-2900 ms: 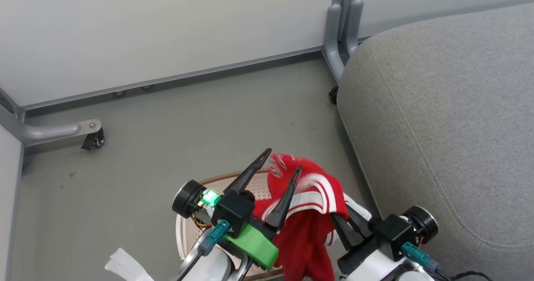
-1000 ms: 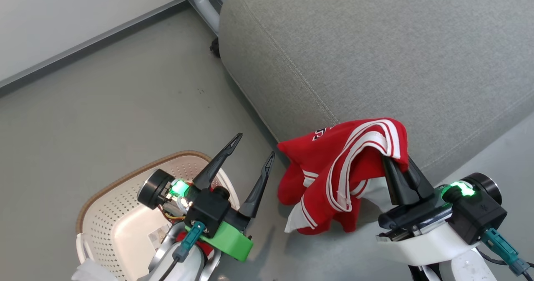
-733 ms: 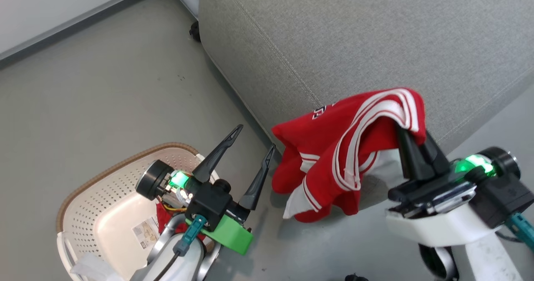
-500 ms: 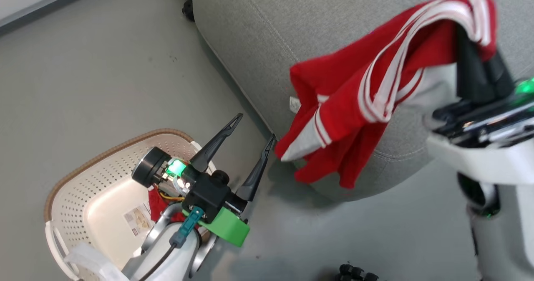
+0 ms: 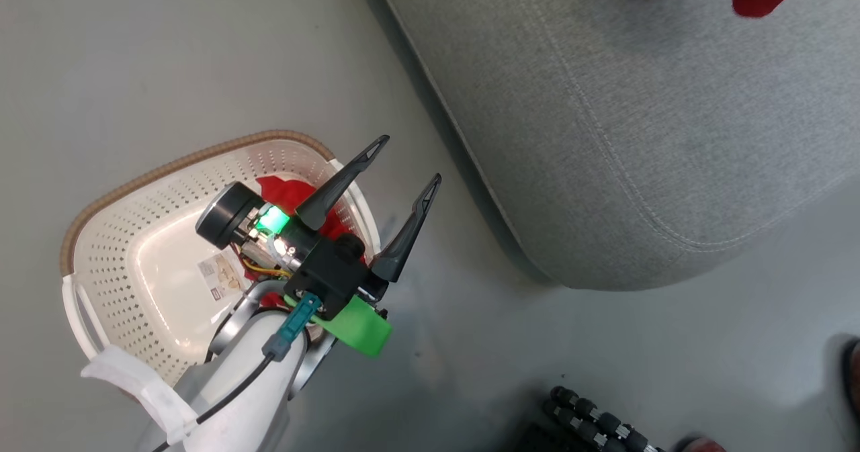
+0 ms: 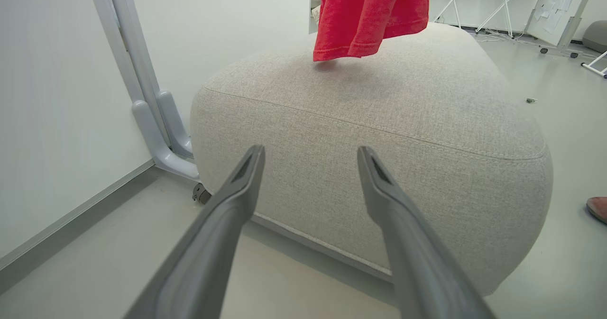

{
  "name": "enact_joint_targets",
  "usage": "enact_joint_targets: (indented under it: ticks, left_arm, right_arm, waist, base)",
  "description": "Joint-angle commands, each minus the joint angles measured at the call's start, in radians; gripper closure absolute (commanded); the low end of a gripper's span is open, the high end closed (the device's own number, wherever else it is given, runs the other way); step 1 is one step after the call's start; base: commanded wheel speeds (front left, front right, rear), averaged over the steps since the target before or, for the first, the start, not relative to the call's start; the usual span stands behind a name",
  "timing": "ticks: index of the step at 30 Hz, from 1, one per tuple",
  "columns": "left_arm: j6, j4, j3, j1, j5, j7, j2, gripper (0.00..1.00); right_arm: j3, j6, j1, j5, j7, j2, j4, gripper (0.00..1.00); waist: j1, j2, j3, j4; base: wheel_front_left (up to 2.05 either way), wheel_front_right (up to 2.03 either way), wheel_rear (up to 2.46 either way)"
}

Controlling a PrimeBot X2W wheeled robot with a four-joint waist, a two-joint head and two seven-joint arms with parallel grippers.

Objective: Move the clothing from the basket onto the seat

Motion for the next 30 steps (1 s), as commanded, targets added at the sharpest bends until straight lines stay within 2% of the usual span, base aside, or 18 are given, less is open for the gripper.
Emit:
enact_joint_targets:
  ticks: [1,3,7,14,15,16,17,23,30]
  left_arm:
    - [-0.005,-0.007,-0.001,-0.029,0.005,0.001,0.01,0.0]
    - [-0.005,-0.008,-0.005,-0.036,0.006,0.001,0.013,0.0]
    - [-0.004,-0.01,-0.01,-0.041,0.006,0.001,0.015,0.0]
    - [-0.005,0.003,-0.03,-0.016,-0.011,0.001,0.019,0.0]
    - [-0.005,0.005,-0.032,-0.012,-0.014,0.001,0.021,0.0]
    - [-0.005,0.007,-0.033,-0.009,-0.017,0.001,0.022,0.0]
    - [-0.005,0.008,-0.034,-0.005,-0.019,0.001,0.023,0.0]
    - [0.0,0.011,-0.039,0.014,-0.043,0.001,0.005,0.0]
    - [0.031,0.001,-0.025,0.061,-0.059,0.001,-0.038,0.0]
  right_arm:
    - [-0.02,-0.001,-0.004,-0.012,-0.002,-0.011,0.031,1.0]
    - [-0.043,-0.001,0.023,-0.02,-0.002,-0.016,0.076,1.0]
    - [-0.092,-0.001,0.131,-0.037,-0.001,0.033,0.156,1.0]
    - [-0.185,-0.001,0.369,-0.107,-0.001,0.202,0.317,1.0]
    - [-0.205,-0.001,0.395,-0.112,-0.001,0.221,0.344,0.92]
    - [-0.219,-0.001,0.418,-0.117,-0.001,0.238,0.362,0.07]
    - [-0.24,-0.001,0.434,-0.121,-0.001,0.249,0.371,0.0]
    - [-0.315,-0.001,0.554,-0.129,-0.001,0.282,0.365,0.0]
    - [-0.153,-0.001,0.757,-0.059,-0.001,0.28,0.344,0.0]
  waist:
    - [-0.0002,-0.0001,0.082,0.06]
    - [-0.0002,-0.0001,0.099,0.066]
    - [-0.0002,-0.0001,0.115,0.061]
    - [-0.0002,-0.0001,0.087,0.041]
    - [-0.0002,-0.0001,0.078,0.038]
    - [-0.0002,-0.0001,0.071,0.035]
    - [-0.0002,-0.0001,0.063,0.032]
    - [-0.0002,-0.0001,-0.003,0.037]
    - [-0.0002,-0.0001,-0.112,0.103]
  base:
    - [0.0,0.0,0.0]
    - [0.0,0.0,0.0]
    - [0.0,0.0,0.0]
    - [0.0,0.0,0.0]
    - [0.0,0.0,0.0]
    - [0.0,0.0,0.0]
    - [0.0,0.0,0.0]
    - [0.0,0.0,0.0]
    - [0.0,0.0,0.0]
